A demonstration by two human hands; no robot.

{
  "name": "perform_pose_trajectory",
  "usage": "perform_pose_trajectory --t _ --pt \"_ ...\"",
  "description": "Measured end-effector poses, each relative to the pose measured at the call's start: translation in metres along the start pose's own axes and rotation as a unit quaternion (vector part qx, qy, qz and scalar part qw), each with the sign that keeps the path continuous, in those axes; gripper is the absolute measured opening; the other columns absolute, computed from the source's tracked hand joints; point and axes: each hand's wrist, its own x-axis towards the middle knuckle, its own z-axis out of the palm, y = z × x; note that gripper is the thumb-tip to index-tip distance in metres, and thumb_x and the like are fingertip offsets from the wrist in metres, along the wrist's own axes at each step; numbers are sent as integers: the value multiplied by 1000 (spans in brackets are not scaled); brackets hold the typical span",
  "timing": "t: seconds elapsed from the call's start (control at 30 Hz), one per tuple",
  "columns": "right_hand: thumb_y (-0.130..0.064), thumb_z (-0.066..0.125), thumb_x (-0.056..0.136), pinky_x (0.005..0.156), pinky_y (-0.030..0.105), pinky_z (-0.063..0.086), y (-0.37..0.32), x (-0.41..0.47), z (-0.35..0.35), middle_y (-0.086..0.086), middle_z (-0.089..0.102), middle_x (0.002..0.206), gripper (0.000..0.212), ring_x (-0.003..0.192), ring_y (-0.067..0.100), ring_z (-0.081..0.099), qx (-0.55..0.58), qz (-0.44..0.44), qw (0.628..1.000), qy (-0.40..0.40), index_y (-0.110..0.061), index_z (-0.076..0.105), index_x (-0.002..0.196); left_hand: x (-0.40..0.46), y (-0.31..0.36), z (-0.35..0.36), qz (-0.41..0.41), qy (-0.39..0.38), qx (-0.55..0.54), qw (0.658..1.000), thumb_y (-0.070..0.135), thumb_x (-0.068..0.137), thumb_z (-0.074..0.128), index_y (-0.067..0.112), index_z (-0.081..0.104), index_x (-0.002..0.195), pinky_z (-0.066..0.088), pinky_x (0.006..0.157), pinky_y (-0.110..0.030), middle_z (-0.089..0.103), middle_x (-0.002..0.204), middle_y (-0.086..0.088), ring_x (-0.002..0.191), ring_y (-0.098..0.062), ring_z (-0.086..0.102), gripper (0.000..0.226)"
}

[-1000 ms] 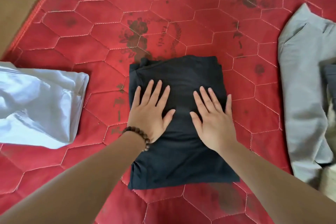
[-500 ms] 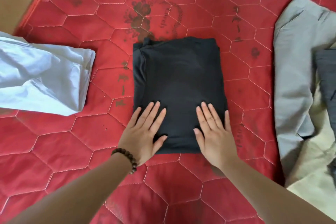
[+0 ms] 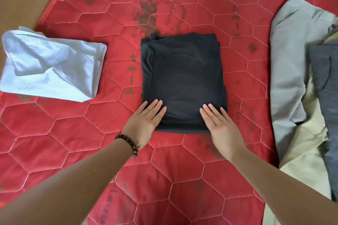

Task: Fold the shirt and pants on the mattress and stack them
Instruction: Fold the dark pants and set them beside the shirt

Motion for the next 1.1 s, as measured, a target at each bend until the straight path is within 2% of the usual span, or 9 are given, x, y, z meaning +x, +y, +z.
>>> perform_pose_trajectory --t 0.1,0.23,0.3,0.43,0.57,0.73,0.83,0.97,1.1 --pt "18 49 81 120 34 16 5 -3 -13 6 41 149 65 141 21 34 116 24 992 -43 -6 44 141 -4 -7 -10 -8 -55 -75 996 -4 87 38 16 9 153 -19 113 -27 6 161 -2 148 -15 -1 75" --pt "14 45 87 114 21 26 3 -31 -48 3 62 129 50 125 15 54 319 80 940 -91 -10 59 128 -31 -10 -46 -56 -29 -326 943 -4 84 53 17 55 134 13 119 -25 52 140 -3 139 -11 33 55" --pt "5 51 90 89 8 39 2 -43 -66 -4 70 104 35 101 13 64 360 133 919 -89 -14 66 116 -43 -13 -67 -95 -26 -416 904 -3 80 58 24 69 107 48 91 -32 71 101 1 100 -10 64 39" --pt "-8 59 90 67 18 40 7 -35 -87 1 65 76 10 74 14 59 416 226 880 -33 -14 67 89 -32 -26 -97 -159 -31 -474 866 3 81 64 26 65 75 36 48 -12 54 51 16 45 1 47 23" --pt "-16 59 90 65 31 39 25 14 -99 9 63 69 16 67 19 55 493 303 815 31 -7 68 80 13 -49 -111 -199 47 -523 827 10 86 66 -4 66 83 32 54 -20 48 62 4 56 -4 40 15" --pt "-45 62 88 78 39 48 48 87 -85 8 70 91 26 86 22 62 589 391 706 39 -20 67 87 77 -66 -83 -324 121 -555 757 23 90 63 2 65 88 47 69 -31 66 81 -10 75 -16 54 22" --pt "-35 60 91 63 31 40 47 98 -51 2 60 78 21 76 22 55 499 392 773 -28 -14 62 87 91 -62 -53 -348 118 -463 807 22 90 61 3 56 76 30 50 -18 52 64 -1 66 -20 47 25" --pt "-21 55 95 64 34 36 43 104 -32 13 61 84 19 79 28 53 444 384 806 79 -2 57 93 96 -58 -43 -337 220 -442 802 21 91 59 11 54 82 31 58 -10 50 66 13 62 -8 47 14" --pt "-25 58 93 62 32 30 30 101 -26 7 56 79 22 78 31 52 358 429 824 90 -4 51 90 96 -55 -46 -390 189 -413 801 27 94 55 11 55 110 35 70 -26 62 92 -5 88 -29 57 22"
